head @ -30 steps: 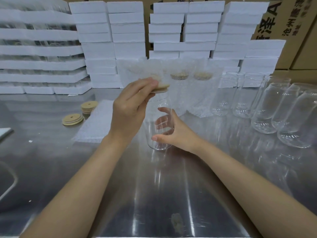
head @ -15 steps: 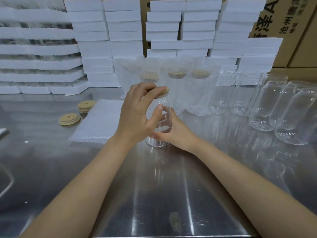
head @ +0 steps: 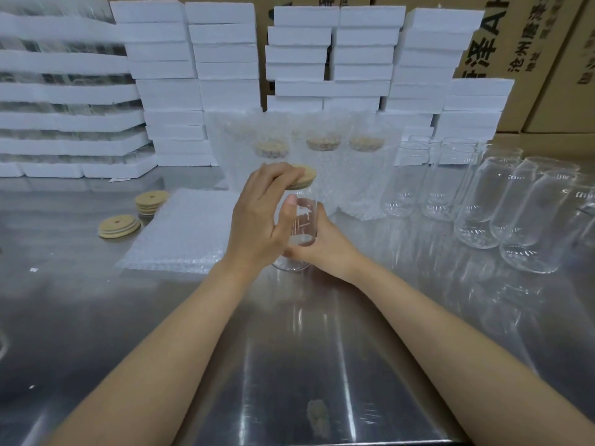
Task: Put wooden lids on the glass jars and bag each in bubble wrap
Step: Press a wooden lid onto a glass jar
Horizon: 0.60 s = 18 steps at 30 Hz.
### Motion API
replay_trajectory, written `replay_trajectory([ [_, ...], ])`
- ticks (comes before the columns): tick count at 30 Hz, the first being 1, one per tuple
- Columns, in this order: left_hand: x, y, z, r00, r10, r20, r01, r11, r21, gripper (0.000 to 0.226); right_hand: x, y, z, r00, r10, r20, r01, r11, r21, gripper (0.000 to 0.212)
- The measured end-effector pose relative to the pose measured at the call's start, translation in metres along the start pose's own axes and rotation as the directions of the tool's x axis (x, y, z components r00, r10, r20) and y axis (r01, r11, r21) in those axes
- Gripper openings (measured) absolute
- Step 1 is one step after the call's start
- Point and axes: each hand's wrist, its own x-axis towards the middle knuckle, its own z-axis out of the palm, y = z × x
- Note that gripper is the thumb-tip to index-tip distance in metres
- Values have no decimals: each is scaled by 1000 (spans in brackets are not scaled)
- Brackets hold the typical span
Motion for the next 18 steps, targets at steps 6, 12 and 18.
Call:
replay_trajectory([
  [6, -11, -37, -34, 936, -350, -37, 346, 898, 273, 41, 0, 12, -24, 997, 39, -64, -41, 999, -33, 95],
  [12, -20, -66, -48, 650, -760, 17, 545, 482, 686, 35, 1, 19, -39, 988, 85, -129, -89, 996, -23, 89],
  [18, -28, -78, -45, 539, -837, 97, 537, 430, 726, 32, 4, 24, -39, 975, 64, -213, -73, 997, -32, 97],
])
